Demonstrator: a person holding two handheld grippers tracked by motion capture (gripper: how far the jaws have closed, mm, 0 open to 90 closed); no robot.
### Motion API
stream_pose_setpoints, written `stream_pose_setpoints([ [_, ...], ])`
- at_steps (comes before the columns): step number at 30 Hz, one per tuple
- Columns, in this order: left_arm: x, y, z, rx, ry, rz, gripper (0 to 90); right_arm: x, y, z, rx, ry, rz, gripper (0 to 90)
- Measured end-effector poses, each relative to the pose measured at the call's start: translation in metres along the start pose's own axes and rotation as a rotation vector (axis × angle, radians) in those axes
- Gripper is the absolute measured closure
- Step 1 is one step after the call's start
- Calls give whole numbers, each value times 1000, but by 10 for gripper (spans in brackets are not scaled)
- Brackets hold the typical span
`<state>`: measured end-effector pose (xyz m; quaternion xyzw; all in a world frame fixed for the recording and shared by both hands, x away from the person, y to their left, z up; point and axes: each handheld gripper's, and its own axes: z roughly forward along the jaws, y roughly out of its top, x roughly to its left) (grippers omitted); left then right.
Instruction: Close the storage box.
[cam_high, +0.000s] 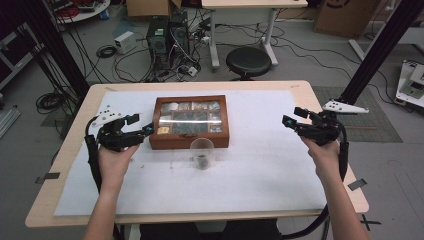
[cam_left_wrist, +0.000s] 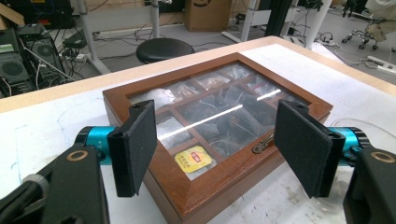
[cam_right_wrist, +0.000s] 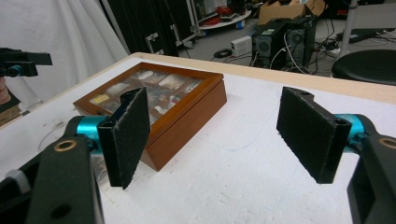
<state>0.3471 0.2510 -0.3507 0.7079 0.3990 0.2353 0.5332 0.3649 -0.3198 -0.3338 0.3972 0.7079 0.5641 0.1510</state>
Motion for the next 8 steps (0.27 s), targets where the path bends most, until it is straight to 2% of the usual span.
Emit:
stream_pose_setpoints([
  [8, 1, -1, 0, 2, -1, 1, 301, 0, 0, 1, -3, -3, -4, 262],
])
